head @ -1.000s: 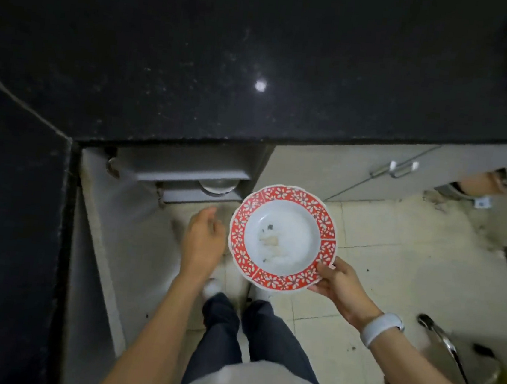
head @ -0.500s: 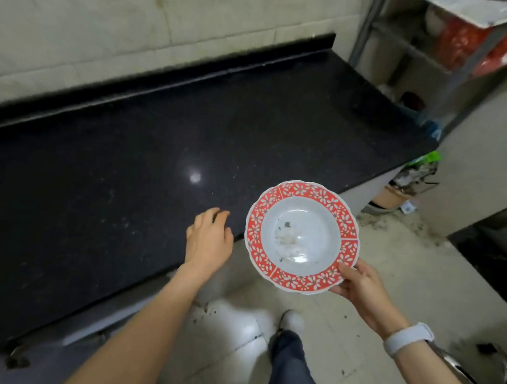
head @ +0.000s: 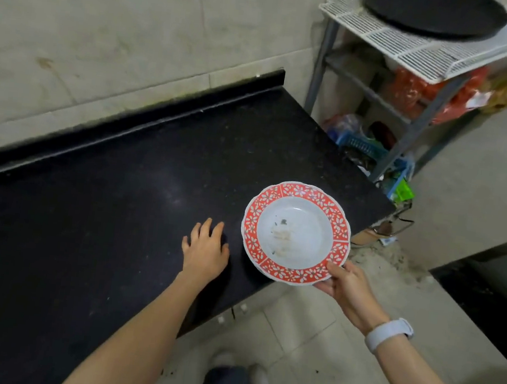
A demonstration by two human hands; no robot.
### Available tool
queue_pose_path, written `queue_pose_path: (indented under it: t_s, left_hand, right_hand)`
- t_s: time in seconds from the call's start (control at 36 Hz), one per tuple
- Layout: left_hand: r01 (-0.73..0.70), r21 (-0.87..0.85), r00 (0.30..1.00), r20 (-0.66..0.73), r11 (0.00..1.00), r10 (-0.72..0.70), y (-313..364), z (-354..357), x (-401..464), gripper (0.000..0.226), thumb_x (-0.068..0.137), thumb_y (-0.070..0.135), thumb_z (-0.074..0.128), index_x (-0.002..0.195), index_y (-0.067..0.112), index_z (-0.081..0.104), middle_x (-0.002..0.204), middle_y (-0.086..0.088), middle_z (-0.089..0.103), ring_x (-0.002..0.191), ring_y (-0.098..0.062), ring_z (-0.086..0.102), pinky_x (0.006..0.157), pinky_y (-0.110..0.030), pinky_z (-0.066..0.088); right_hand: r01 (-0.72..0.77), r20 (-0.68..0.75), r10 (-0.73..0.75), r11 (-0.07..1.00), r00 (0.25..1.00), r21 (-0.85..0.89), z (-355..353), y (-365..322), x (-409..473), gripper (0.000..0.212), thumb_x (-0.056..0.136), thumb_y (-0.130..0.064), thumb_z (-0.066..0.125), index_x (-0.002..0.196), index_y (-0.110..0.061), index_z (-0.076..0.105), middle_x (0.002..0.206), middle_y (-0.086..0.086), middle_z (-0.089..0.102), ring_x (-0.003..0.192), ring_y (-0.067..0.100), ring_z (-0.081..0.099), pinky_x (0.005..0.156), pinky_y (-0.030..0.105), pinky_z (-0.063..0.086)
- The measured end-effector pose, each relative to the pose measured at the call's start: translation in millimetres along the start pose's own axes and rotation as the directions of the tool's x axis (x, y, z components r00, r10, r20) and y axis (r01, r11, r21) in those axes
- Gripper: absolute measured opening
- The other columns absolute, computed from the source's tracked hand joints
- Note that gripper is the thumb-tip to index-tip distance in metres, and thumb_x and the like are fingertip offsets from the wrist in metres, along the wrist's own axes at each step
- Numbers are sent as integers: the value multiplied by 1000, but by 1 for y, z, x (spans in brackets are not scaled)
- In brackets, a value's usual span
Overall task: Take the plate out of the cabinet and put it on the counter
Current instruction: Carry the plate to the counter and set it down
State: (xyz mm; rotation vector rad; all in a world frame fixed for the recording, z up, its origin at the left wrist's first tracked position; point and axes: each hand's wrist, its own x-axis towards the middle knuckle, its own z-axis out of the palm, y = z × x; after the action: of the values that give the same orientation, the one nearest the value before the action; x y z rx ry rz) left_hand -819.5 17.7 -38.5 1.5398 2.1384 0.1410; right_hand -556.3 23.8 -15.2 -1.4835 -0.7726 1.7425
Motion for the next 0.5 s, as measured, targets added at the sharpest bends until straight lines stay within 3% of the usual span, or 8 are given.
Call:
queue_pose_path:
  t_s: [0.17, 0.28, 0.39, 0.5]
  left_hand:
    - [6, 17, 1000, 2, 1000, -6, 26, -11, 69, 56, 92, 31, 44, 143, 23, 20, 157, -8, 12, 145, -31, 5, 115, -58, 11]
    - [16, 18, 1000, 11, 1000, -16, 38, -16, 119, 57, 92, 33, 43, 143, 24, 19, 158, -7, 8, 145, -32, 1, 115, -61, 7]
    - [33, 21, 999, 29, 999, -33, 52, -21, 172, 59, 91, 36, 42, 144, 26, 17, 159, -7, 5, 145, -34, -2, 113, -66, 4]
    - [43, 15, 998, 39, 999, -44, 62, -24, 211, 62, 91, 41, 42, 145, 26, 14, 159, -7, -1, 144, -35, -7, 112, -67, 1]
  right_hand:
    - [2, 15, -2, 999, 1000, 54, 1, -42, 61, 21, 91, -2, 39, 102, -11, 55, 67, -8, 76, 63, 9, 71, 54, 22, 58]
    - [-9, -4, 9, 996, 1000, 92, 8, -70, 104, 20, 90, -2, 41, 101, -10, 56, 79, 1, 72, 65, 12, 71, 56, 25, 59]
    - [-28, 9, 27, 996, 1000, 79, 18, -104, 153, 23, 90, -2, 41, 108, -7, 54, 68, -2, 76, 64, 13, 71, 57, 26, 60]
    - [-42, 27, 40, 997, 999, 59, 28, -131, 196, 28, 89, -2, 41, 115, -7, 52, 90, 7, 70, 70, 14, 70, 60, 25, 60]
